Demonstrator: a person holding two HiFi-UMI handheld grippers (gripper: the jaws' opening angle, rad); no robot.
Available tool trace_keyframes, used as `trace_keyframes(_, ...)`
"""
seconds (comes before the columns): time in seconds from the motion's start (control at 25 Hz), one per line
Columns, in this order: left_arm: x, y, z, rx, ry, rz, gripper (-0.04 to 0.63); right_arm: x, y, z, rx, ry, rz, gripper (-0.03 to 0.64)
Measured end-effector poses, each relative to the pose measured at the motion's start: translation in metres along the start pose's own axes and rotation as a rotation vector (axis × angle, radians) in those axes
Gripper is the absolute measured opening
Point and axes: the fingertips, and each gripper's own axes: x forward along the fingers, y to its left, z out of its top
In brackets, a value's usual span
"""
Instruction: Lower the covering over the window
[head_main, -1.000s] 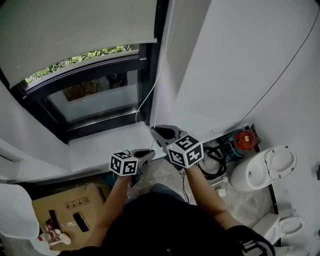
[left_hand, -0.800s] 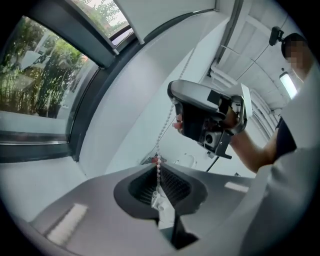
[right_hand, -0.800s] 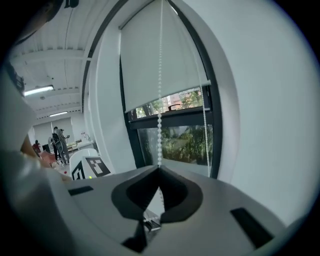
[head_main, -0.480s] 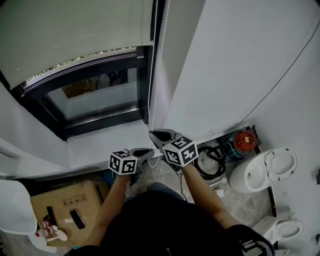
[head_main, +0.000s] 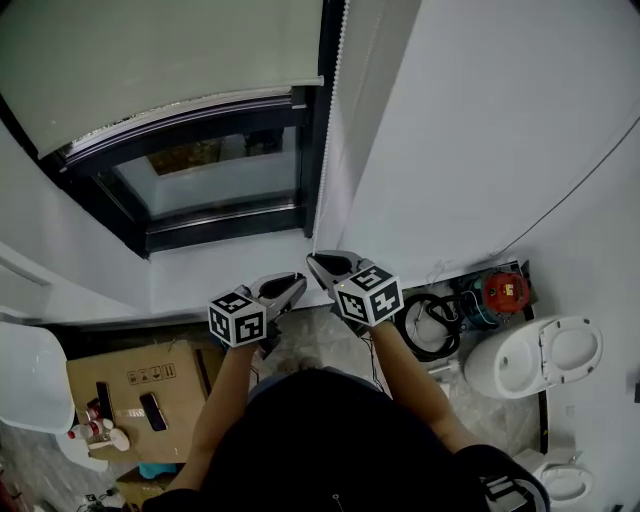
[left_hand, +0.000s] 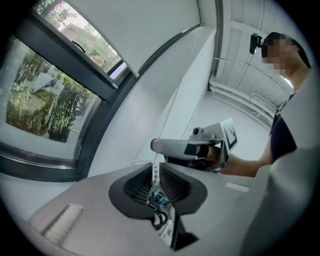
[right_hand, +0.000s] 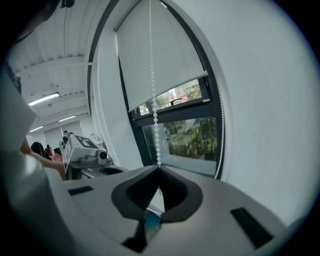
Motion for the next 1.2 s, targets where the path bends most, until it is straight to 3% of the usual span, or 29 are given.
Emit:
trace_keyframes(0.2, -0.02, -0.001, 0.033, 0.097, -0.076, 0.086, 0.028, 0.0, -0.001, -0.001, -0.004, -0.021, 0.032, 0.014)
trace_keyframes(0.48, -0.034, -0.009, 0.075, 0.344, -0.076, 0.25, 0.033, 0.001, -0.002, -0.003, -0.017, -0.041, 0.075, 0.014)
trace_keyframes(0.56, -0.037, -0.015, 0.092, 0.35, -0.132, 0.267, 0.119, 0.002, -0.001, -0.002, -0.034, -0.035, 0.079, 0.014)
trace_keyframes(0.76, -0.03, -0.04, 0.131, 0.359, -0.23, 0.204, 0.127, -0.002, -0.009, -0.003, -0.026, -0.033, 0.081, 0.014)
trace_keyframes(1.2, 0.02, -0.07, 0.158, 0.418, -0.24, 0.096, 0.127, -0.007, 0.002, -0.005, -0.037, -0.047, 0.113, 0.014)
